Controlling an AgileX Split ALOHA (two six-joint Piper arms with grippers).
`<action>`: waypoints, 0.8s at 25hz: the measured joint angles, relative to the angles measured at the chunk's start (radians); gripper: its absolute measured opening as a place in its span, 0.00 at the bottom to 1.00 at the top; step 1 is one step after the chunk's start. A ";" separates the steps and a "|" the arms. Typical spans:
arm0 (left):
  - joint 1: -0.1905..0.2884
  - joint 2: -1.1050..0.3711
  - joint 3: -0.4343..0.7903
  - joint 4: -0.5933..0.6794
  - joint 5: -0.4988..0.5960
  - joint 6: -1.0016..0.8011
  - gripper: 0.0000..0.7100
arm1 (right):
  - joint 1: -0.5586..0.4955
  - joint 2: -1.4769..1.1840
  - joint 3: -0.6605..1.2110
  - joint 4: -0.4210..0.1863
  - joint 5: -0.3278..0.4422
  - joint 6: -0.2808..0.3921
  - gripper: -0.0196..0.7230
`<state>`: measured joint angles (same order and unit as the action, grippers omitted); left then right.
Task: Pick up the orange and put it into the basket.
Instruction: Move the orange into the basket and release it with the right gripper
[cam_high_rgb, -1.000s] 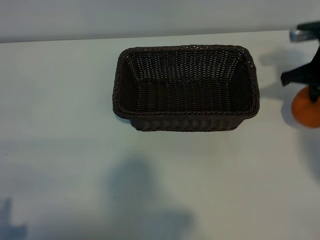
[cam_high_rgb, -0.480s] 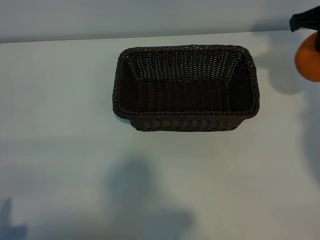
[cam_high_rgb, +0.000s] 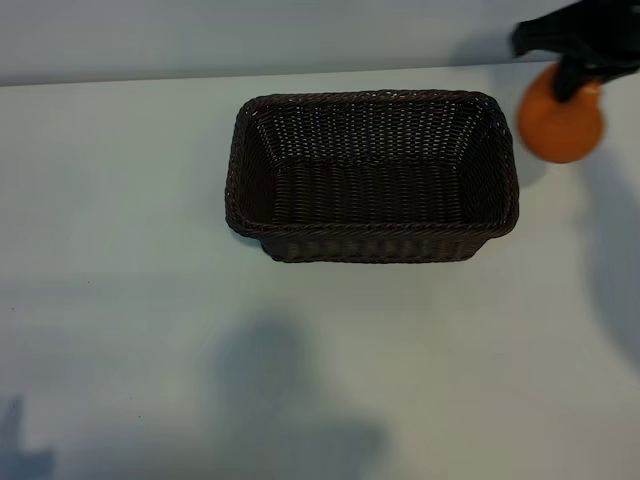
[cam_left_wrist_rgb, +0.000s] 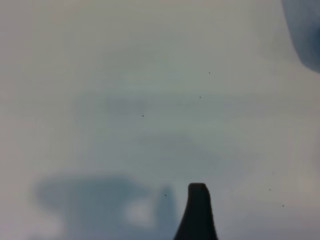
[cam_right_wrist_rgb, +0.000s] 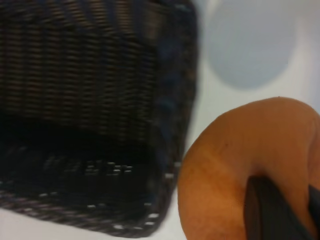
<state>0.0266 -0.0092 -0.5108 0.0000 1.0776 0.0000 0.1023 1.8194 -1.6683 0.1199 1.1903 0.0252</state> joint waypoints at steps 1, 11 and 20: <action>0.000 0.000 0.000 0.000 0.000 0.000 0.84 | 0.023 0.013 -0.016 0.003 0.006 0.004 0.12; 0.000 0.000 0.000 0.000 0.000 0.000 0.84 | 0.260 0.226 -0.232 0.004 0.042 0.034 0.12; 0.000 0.000 0.000 0.000 0.000 0.000 0.84 | 0.288 0.364 -0.314 -0.019 0.036 0.032 0.12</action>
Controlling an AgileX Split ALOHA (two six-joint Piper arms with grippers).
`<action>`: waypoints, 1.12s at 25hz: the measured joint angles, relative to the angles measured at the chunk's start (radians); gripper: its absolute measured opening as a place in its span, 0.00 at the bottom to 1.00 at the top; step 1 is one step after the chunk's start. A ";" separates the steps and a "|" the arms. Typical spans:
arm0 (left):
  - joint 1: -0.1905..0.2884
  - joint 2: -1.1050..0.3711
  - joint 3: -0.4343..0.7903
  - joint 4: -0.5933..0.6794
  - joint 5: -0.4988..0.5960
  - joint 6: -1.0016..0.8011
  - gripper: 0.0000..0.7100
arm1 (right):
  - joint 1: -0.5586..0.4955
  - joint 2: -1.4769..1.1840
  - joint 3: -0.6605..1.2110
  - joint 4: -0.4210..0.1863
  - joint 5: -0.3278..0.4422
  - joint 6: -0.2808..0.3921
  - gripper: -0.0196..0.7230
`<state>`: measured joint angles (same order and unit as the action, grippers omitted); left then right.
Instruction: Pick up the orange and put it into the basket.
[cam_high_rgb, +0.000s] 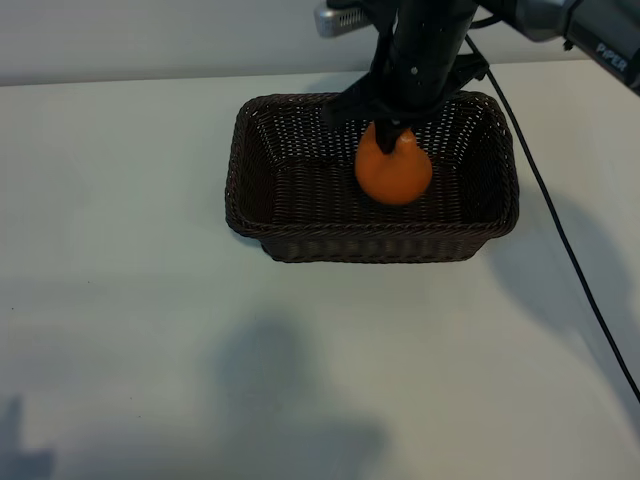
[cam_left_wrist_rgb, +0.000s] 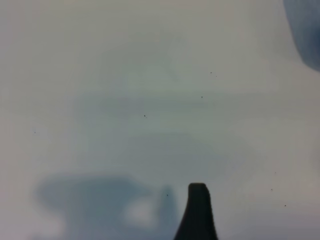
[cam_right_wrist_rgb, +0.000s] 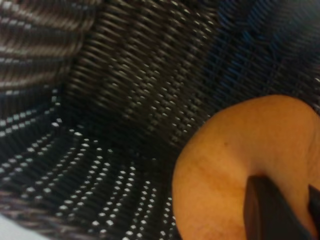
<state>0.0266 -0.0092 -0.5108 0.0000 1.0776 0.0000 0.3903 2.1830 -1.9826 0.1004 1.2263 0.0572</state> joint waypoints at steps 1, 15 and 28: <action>0.000 0.000 0.000 0.000 0.000 0.000 0.84 | 0.000 0.006 0.000 0.000 0.000 -0.007 0.12; 0.000 0.000 0.000 0.000 0.000 0.000 0.84 | 0.000 0.089 0.000 0.001 -0.024 -0.025 0.59; 0.000 0.000 0.000 0.000 0.000 0.000 0.84 | -0.002 0.086 -0.097 -0.015 -0.003 0.007 0.65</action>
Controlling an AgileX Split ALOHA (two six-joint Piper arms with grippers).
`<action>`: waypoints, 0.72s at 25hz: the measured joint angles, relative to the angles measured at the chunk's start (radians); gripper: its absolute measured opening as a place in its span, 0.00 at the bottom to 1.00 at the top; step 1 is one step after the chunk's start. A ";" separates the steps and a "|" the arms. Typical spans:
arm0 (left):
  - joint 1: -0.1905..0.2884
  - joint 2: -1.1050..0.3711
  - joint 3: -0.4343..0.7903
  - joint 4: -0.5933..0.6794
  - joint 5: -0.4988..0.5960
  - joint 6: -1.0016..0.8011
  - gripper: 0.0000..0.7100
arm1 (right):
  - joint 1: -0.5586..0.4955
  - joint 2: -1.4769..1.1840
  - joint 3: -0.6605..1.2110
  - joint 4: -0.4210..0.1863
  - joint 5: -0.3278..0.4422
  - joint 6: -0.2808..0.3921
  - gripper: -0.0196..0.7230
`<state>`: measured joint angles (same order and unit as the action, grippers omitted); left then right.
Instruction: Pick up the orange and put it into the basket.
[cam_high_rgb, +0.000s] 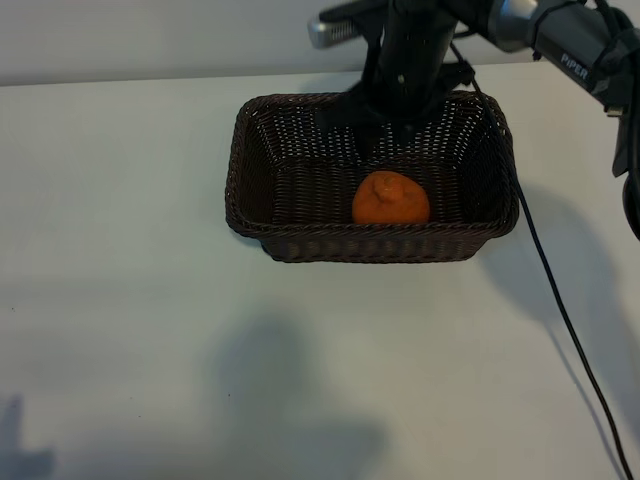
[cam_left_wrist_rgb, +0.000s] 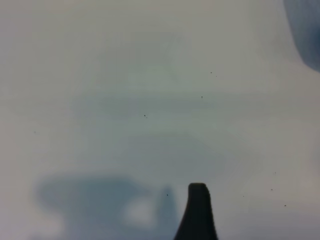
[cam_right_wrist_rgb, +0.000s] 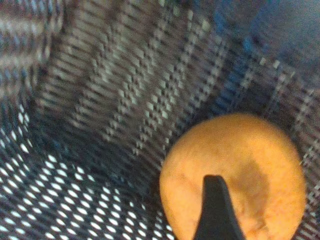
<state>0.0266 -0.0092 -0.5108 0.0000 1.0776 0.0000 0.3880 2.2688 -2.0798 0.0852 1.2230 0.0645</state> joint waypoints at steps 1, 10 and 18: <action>0.000 0.000 0.000 0.000 0.000 0.000 0.84 | -0.001 -0.004 -0.015 -0.001 -0.001 0.001 0.65; 0.000 0.000 0.000 0.000 0.000 0.000 0.84 | -0.174 -0.067 -0.041 -0.013 0.000 -0.002 0.65; 0.000 0.000 0.000 0.000 0.000 0.000 0.84 | -0.401 -0.096 -0.041 -0.038 0.000 -0.023 0.65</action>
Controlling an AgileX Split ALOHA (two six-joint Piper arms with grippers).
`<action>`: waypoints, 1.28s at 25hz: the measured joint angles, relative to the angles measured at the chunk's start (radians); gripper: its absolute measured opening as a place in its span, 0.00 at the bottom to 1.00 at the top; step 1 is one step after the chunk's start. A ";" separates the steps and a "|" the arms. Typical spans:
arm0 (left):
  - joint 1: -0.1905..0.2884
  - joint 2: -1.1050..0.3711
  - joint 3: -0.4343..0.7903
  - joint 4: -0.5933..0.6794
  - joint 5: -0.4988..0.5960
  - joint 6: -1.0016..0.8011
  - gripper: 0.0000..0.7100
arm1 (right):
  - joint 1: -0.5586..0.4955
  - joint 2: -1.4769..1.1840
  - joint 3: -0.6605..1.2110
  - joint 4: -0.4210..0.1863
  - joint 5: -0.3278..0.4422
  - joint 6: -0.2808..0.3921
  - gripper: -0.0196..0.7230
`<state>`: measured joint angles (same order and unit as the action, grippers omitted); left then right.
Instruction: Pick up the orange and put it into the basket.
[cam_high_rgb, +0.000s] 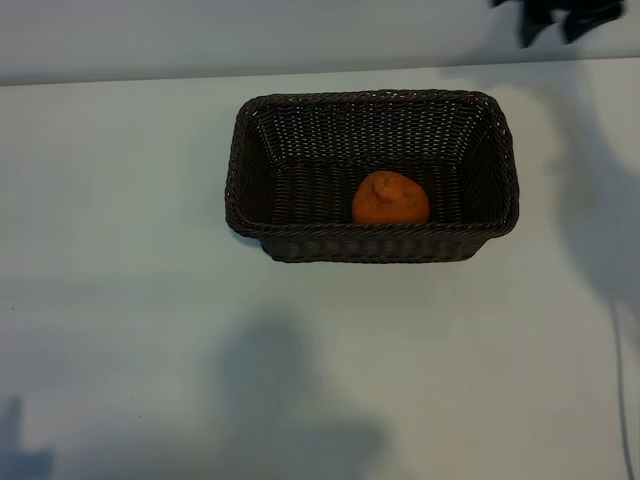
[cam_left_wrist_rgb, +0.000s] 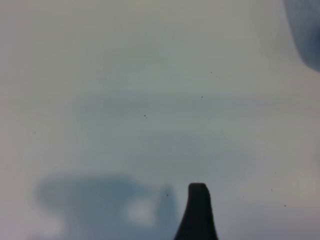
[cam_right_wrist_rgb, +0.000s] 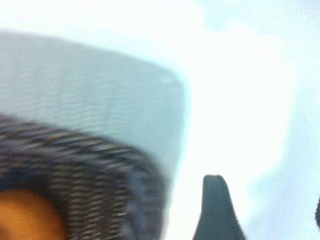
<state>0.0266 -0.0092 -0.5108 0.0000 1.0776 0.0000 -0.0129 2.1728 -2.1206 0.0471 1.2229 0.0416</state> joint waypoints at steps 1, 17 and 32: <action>0.000 0.000 0.000 0.000 0.000 0.000 0.84 | -0.027 -0.001 0.000 -0.005 0.000 0.000 0.65; 0.000 0.000 0.000 0.000 0.000 0.000 0.84 | -0.356 -0.268 0.178 0.037 0.003 -0.055 0.63; 0.000 0.000 0.000 0.000 0.000 0.000 0.84 | -0.429 -0.905 0.394 0.188 0.014 -0.129 0.63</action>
<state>0.0266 -0.0092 -0.5108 0.0000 1.0776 0.0000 -0.4417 1.2679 -1.7266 0.2354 1.2367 -0.0875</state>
